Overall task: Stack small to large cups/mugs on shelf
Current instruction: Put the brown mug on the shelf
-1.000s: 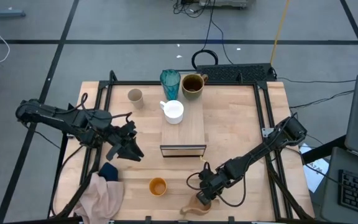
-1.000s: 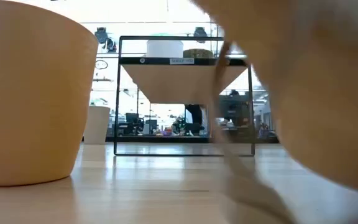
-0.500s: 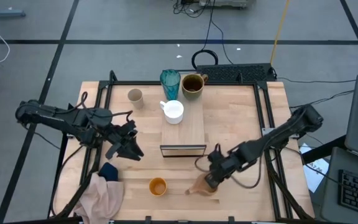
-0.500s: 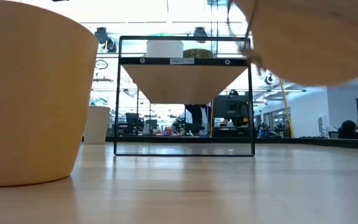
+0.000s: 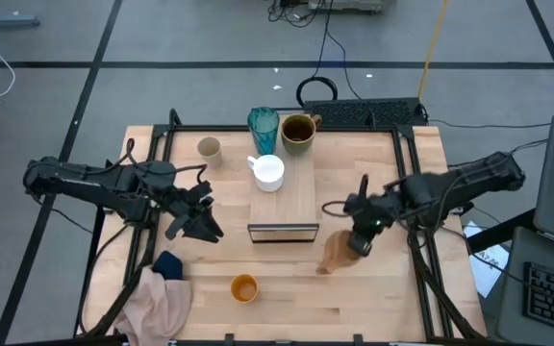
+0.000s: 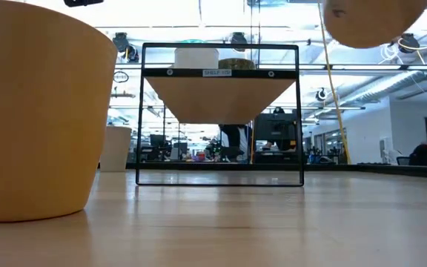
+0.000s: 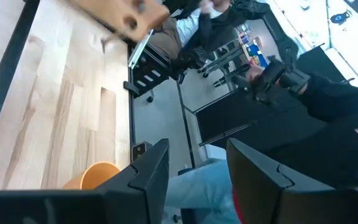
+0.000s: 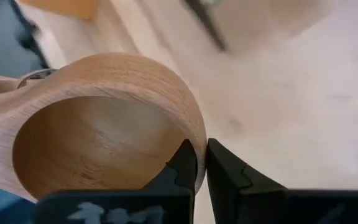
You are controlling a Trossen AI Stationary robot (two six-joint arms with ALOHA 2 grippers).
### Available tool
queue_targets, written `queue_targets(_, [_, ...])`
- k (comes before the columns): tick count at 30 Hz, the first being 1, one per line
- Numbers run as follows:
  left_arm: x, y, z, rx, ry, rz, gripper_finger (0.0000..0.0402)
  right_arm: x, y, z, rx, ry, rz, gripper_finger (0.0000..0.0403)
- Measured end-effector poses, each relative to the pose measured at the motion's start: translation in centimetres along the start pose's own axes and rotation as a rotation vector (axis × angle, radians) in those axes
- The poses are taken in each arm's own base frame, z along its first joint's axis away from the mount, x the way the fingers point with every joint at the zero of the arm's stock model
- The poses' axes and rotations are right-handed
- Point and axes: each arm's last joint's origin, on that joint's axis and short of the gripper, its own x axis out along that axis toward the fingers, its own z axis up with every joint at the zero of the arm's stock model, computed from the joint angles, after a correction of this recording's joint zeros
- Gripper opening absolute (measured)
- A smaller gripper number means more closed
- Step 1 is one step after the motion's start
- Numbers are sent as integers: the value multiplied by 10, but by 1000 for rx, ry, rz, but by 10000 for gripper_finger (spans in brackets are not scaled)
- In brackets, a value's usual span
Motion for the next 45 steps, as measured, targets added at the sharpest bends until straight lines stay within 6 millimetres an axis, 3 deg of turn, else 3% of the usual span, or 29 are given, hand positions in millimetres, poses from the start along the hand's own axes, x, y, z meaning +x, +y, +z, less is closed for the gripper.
queue_targets(8, [0,2,2,-127,-78,65,159,-56,-19,19,-229,5,-103,8])
queue_targets(15, [2,2,2,-230,-195,145,159,-81,-33,36,-410,6,-183,8])
queue_targets(21, [3,0,0,-260,-225,163,159,-78,-32,53,-603,25,-230,8])
queue_targets(33, [5,-3,-4,-212,-165,130,159,-41,-22,102,-905,180,-389,8])
queue_targets(45, [8,-7,-8,-200,-197,157,159,-58,-24,139,-1175,154,-405,8])
